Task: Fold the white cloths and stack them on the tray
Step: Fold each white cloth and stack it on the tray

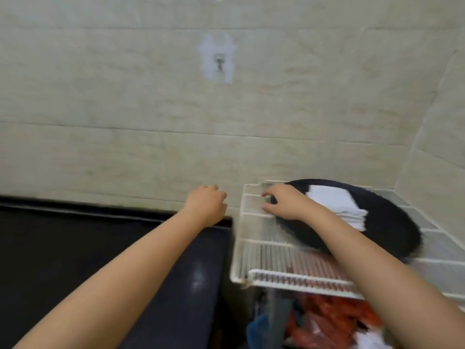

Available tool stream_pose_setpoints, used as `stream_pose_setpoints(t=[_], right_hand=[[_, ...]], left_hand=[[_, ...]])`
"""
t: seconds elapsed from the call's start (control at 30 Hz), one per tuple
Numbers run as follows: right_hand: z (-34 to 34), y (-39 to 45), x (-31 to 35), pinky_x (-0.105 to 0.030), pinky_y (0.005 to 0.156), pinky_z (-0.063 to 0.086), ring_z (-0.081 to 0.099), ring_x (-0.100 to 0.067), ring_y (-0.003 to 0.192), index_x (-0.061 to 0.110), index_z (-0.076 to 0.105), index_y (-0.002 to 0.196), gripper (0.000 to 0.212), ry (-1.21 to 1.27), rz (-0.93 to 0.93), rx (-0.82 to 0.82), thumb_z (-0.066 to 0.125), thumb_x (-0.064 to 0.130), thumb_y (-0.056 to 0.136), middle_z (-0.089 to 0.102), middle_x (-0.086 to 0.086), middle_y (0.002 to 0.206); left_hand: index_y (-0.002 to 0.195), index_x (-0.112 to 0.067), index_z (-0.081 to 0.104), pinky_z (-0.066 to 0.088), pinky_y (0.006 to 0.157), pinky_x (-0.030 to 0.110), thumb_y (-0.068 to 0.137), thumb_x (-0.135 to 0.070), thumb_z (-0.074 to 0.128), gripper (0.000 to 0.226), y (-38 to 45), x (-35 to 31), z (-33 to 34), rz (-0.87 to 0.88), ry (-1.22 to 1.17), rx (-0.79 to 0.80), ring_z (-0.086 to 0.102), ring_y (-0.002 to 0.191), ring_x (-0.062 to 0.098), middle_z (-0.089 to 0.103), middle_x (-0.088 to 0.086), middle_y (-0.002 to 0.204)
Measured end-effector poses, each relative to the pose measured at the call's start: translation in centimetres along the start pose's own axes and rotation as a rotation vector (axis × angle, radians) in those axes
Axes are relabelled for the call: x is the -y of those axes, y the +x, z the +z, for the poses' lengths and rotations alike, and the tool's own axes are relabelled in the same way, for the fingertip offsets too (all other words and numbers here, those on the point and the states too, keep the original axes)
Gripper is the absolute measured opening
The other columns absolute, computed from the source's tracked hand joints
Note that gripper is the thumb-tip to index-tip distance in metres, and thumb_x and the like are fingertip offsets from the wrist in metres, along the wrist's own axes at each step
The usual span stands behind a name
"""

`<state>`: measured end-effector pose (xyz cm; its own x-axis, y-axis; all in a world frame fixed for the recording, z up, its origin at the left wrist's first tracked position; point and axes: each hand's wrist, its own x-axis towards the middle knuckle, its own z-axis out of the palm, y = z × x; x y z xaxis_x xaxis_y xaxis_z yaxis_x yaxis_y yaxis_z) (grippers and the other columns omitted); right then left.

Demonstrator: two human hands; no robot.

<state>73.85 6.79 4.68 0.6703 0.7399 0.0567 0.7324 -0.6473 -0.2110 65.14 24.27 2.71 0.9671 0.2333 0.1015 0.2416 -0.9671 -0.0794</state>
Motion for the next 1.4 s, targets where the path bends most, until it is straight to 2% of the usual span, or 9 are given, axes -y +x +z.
stream_pose_setpoints(t=[0.17, 0.33, 0.43, 0.5, 0.7, 0.9, 1.07, 1.23, 1.4], right_hand=[[4.6, 2.1, 17.8, -0.027, 0.100, 0.034, 0.044, -0.024, 0.129, 0.008, 0.047, 0.131, 0.043, 0.174, -0.263, -0.020, 0.053, 0.024, 0.091, 0.048, -0.013, 0.139], [9.7, 5.0, 34.4, -0.031, 0.106, 0.033, 0.041, -0.024, 0.130, 0.009, 0.041, 0.135, 0.049, 0.178, -0.503, 0.074, 0.054, 0.024, 0.090, 0.045, -0.012, 0.141], [12.2, 6.8, 43.8, -0.038, 0.107, 0.036, 0.040, -0.026, 0.129, 0.013, 0.037, 0.137, 0.054, 0.132, -0.639, 0.066, 0.055, 0.026, 0.088, 0.042, -0.010, 0.142], [13.9, 8.1, 49.8, -0.042, 0.105, 0.038, 0.039, -0.027, 0.130, 0.015, 0.035, 0.138, 0.056, 0.109, -0.697, 0.031, 0.053, 0.030, 0.088, 0.038, -0.010, 0.144], [20.0, 13.1, 66.0, -0.043, 0.101, 0.039, 0.038, -0.028, 0.129, 0.015, 0.034, 0.138, 0.054, 0.110, -0.795, 0.016, 0.050, 0.034, 0.090, 0.035, -0.008, 0.143], [24.7, 22.9, 79.0, -0.043, 0.099, 0.041, 0.041, -0.029, 0.126, 0.013, 0.038, 0.135, 0.051, 0.173, -0.807, 0.070, 0.052, 0.033, 0.089, 0.040, -0.010, 0.139], [27.6, 30.4, 85.4, -0.043, 0.102, 0.041, 0.042, -0.029, 0.126, 0.011, 0.038, 0.136, 0.052, 0.210, -0.734, 0.137, 0.052, 0.030, 0.089, 0.040, -0.012, 0.140], [31.7, 37.8, 89.6, -0.040, 0.099, 0.043, 0.046, -0.028, 0.123, 0.010, 0.043, 0.133, 0.048, 0.202, -0.630, 0.138, 0.051, 0.027, 0.089, 0.045, -0.012, 0.136], [37.8, 45.3, 93.7, -0.039, 0.098, 0.044, 0.048, -0.028, 0.121, 0.012, 0.043, 0.133, 0.047, 0.146, -0.483, 0.201, 0.051, 0.028, 0.089, 0.048, -0.012, 0.133]], left_hand=[[0.122, -0.010, 0.054, 0.043, 0.095, 0.040, 0.097, -0.033, 0.038, 0.037, -12.7, 14.6, -0.2, -0.222, 0.038, -0.059, 0.045, 0.117, 0.031, 0.054, 0.013, 0.124], [0.135, -0.015, 0.042, 0.039, 0.099, 0.040, 0.095, -0.034, 0.042, 0.044, -24.8, 27.3, 0.1, -0.497, 0.071, -0.087, 0.037, 0.129, 0.029, 0.046, 0.009, 0.136], [0.136, -0.014, 0.038, 0.039, 0.099, 0.041, 0.094, -0.035, 0.044, 0.047, -30.9, 34.1, 0.9, -0.660, 0.101, -0.105, 0.036, 0.130, 0.029, 0.044, 0.008, 0.139], [0.134, -0.013, 0.040, 0.039, 0.100, 0.041, 0.094, -0.035, 0.044, 0.046, -34.4, 38.6, 1.6, -0.759, 0.133, -0.095, 0.036, 0.130, 0.029, 0.044, 0.008, 0.138], [0.127, -0.014, 0.045, 0.038, 0.095, 0.037, 0.094, -0.037, 0.043, 0.041, -41.4, 52.1, 4.2, -0.966, 0.198, -0.043, 0.040, 0.125, 0.027, 0.049, 0.007, 0.130], [0.122, -0.011, 0.048, 0.037, 0.095, 0.038, 0.093, -0.035, 0.043, 0.037, -42.4, 67.9, 5.5, -1.037, 0.229, 0.002, 0.042, 0.123, 0.028, 0.051, 0.010, 0.127], [0.125, -0.011, 0.048, 0.035, 0.098, 0.040, 0.093, -0.034, 0.044, 0.040, -42.0, 78.4, 7.0, -1.065, 0.205, 0.043, 0.041, 0.124, 0.028, 0.051, 0.011, 0.129], [0.122, -0.012, 0.049, 0.037, 0.097, 0.041, 0.093, -0.035, 0.044, 0.037, -40.2, 88.6, 10.3, -1.011, 0.157, 0.076, 0.042, 0.124, 0.029, 0.050, 0.011, 0.129], [0.125, -0.013, 0.047, 0.038, 0.097, 0.040, 0.094, -0.035, 0.042, 0.039, -36.2, 99.7, 15.3, -0.867, 0.091, 0.139, 0.041, 0.124, 0.028, 0.048, 0.009, 0.130]])
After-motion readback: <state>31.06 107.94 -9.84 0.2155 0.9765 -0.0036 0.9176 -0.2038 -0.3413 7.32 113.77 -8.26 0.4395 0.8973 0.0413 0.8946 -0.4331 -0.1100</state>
